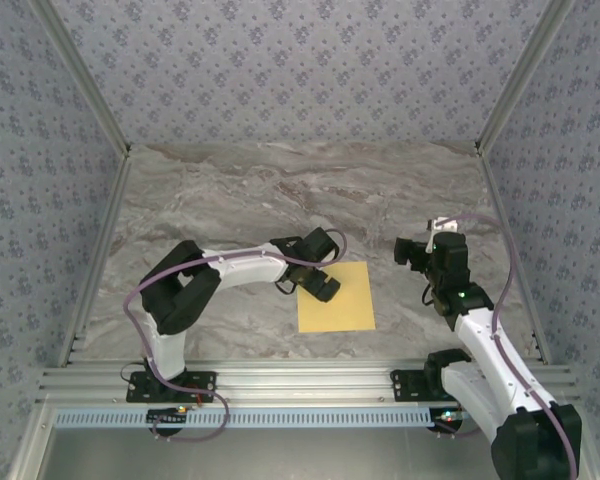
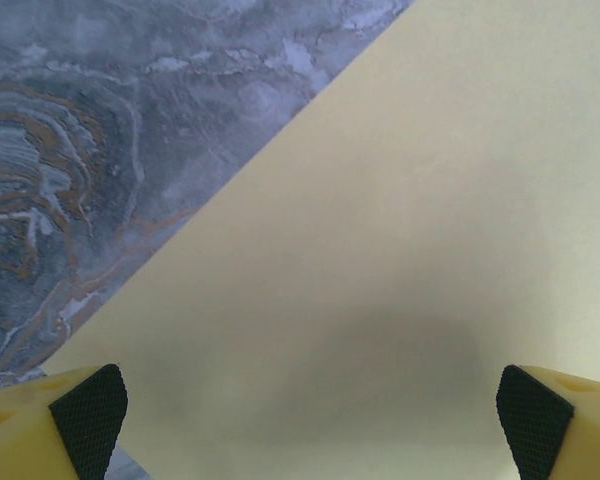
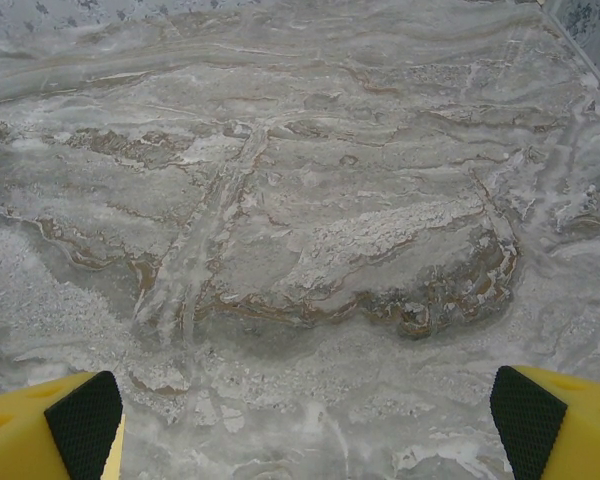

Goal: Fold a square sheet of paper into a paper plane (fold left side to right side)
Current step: Move the square sheet of paper to the center of the table.

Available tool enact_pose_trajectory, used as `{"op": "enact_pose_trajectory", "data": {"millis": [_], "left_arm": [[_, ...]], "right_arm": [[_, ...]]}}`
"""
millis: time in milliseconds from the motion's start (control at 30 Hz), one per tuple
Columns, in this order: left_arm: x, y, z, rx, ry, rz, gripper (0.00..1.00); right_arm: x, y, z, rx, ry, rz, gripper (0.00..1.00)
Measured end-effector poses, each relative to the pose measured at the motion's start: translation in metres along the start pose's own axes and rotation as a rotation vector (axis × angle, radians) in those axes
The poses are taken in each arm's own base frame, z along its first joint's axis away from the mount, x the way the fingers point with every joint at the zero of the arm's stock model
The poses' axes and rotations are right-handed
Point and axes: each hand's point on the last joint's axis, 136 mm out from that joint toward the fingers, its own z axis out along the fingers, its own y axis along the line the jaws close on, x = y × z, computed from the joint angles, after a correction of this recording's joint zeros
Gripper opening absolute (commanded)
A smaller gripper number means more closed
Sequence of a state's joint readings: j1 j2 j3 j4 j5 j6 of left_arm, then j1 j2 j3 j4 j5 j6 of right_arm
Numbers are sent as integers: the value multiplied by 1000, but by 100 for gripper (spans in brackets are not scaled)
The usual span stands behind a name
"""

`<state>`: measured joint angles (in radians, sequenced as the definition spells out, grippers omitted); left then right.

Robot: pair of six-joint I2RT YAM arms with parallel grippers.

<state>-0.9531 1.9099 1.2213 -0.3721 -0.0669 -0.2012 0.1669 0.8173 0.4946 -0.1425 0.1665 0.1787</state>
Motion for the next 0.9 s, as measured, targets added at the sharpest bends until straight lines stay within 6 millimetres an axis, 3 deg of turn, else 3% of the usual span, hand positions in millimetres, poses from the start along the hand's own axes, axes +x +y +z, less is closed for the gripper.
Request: {"op": "enact_pose_trajectory", "data": {"millis": [233,533,667,900], "left_arm": [[2,-2,7,8,29,-1,98],[-1,10,9,25,33,-23,98],[-4,30,9,17,34,-20,98],[-1,85,9,-45,55,-36,98]], "right_arm": [[0,4,1,-1,6,-13,100],[-1,8,1,-2,10,-27,100],[-1,9,0,-2,13,-32,100],[-4,11,-2,-2,14,-39,100]]}}
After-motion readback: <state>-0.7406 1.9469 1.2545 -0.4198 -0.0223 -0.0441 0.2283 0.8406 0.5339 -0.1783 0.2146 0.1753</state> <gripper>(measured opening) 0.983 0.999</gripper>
